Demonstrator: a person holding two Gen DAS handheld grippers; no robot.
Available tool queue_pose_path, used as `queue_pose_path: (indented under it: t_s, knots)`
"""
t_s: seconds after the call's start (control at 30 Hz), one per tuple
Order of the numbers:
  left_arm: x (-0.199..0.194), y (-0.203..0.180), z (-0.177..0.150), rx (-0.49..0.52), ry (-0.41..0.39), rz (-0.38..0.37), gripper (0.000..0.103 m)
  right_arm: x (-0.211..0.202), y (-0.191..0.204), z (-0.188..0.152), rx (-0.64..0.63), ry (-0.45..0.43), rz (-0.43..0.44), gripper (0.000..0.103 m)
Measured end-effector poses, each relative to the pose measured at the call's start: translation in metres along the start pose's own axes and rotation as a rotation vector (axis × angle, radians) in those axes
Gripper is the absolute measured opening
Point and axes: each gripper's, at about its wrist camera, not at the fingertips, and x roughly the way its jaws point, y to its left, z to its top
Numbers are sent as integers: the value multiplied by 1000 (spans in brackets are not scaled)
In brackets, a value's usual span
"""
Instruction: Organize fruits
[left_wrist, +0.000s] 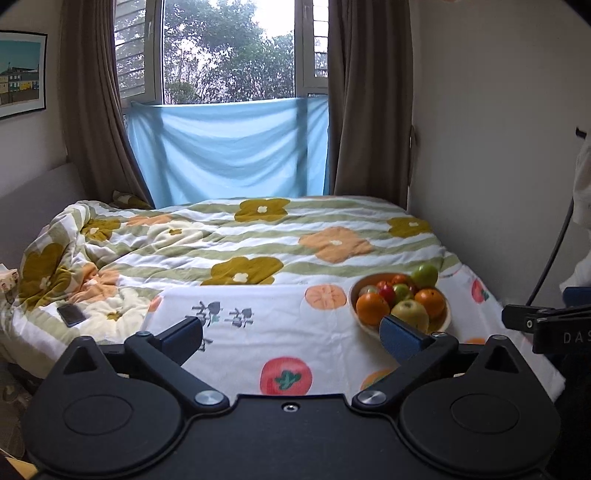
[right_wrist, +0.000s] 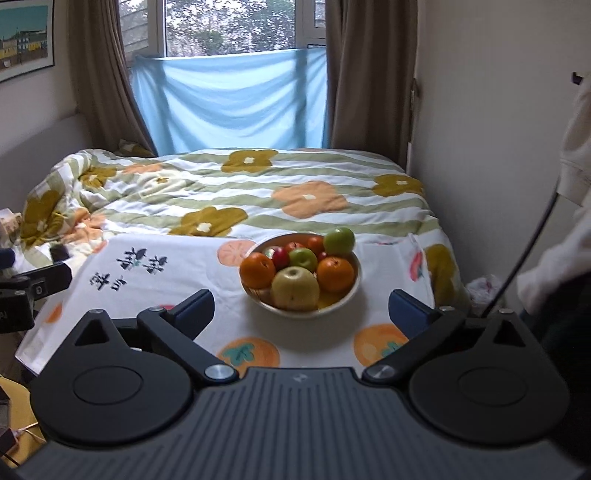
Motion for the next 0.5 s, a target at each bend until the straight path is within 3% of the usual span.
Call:
queue_pose_path:
  t_s: [0.5]
  knots:
    - [-9,4,-16,-5,23,4,103,-7,2,-14,31,31,5,103]
